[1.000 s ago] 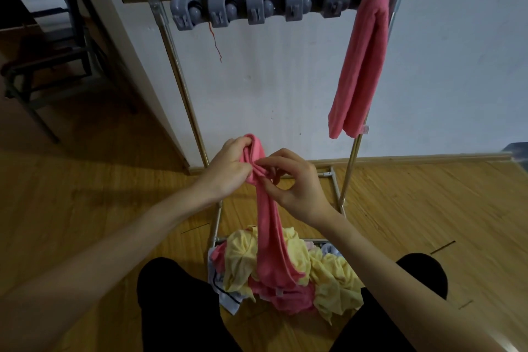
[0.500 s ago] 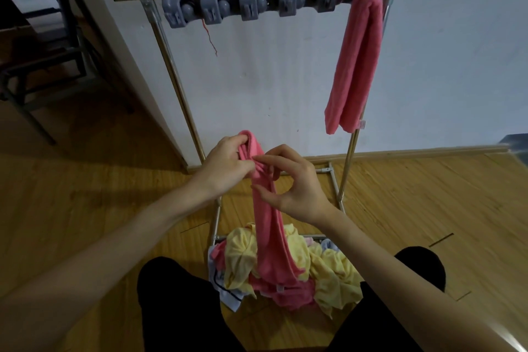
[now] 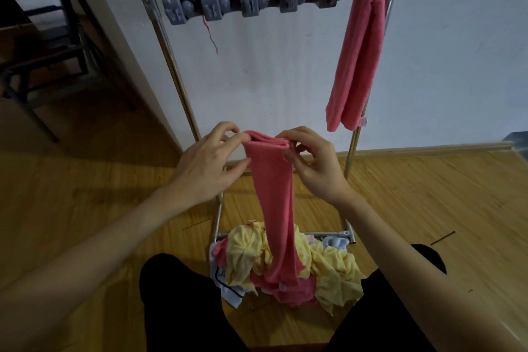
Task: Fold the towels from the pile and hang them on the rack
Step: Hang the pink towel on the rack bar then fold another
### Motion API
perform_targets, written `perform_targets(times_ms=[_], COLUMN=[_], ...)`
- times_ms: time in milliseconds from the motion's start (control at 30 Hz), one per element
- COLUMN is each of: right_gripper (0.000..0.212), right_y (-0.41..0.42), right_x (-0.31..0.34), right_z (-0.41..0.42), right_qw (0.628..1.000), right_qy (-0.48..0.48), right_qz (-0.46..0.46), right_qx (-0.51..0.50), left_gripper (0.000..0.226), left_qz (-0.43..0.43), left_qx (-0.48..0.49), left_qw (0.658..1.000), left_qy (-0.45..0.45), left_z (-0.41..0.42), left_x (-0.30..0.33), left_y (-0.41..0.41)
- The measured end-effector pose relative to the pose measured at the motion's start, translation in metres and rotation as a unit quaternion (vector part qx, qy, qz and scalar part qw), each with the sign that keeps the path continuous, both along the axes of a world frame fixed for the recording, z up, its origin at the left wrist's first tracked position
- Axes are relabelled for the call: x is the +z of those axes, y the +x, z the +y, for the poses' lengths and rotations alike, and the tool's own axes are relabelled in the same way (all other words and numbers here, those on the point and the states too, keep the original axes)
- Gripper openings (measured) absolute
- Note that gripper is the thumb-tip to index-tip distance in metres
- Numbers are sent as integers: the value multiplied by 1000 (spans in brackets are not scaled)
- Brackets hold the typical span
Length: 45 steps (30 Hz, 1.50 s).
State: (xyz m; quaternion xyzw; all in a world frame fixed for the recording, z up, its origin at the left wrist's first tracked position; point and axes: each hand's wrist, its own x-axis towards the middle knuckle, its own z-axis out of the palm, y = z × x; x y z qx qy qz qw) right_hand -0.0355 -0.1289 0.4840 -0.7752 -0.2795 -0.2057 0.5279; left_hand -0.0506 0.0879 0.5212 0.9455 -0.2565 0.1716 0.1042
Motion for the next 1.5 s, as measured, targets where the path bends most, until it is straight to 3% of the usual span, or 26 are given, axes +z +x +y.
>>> perform_targets(times_ms=[167, 333, 433, 600, 800, 933, 1033, 1133, 1300, 1500], right_gripper=[24, 27, 29, 30, 11, 17, 18, 17, 14, 18], right_y=[2, 3, 6, 16, 34, 37, 39, 39, 42, 45], right_x=[0, 4, 12, 46, 75, 86, 87, 86, 84, 86], right_z=[1, -2, -6, -12, -9, 6, 16, 22, 24, 11], right_qw=[1000, 999, 999, 998, 994, 990, 989, 990, 994, 996], right_qy=[18, 17, -9, -53, -57, -60, -54, -42, -6, 61], right_qz=[9, 23, 30, 14, 36, 53, 65, 71, 73, 69], right_qx=[-7, -14, 3, 41, 84, 113, 123, 116, 78, -9], left_gripper=[24, 23, 31, 36, 37, 54, 62, 54, 37, 3], left_qz=[-11, 73, 86, 50, 22, 94, 194, 281, 355, 313], left_qx=[-112, -66, -49, -63, -70, -59, -45, 2, 50, 114], left_qw=[984, 939, 915, 917, 910, 876, 870, 860, 814, 858], left_qy=[-135, -329, -391, -392, -407, -470, -450, -426, -457, -391], left_z=[-4, -20, -26, -36, -30, -15, 2, 11, 4, -13], left_x=[0, 8, 17, 43, 60, 47, 13, -39, -116, -147], left_y=[-1, -8, -9, -3, 6, 3, 2, -1, -4, 38])
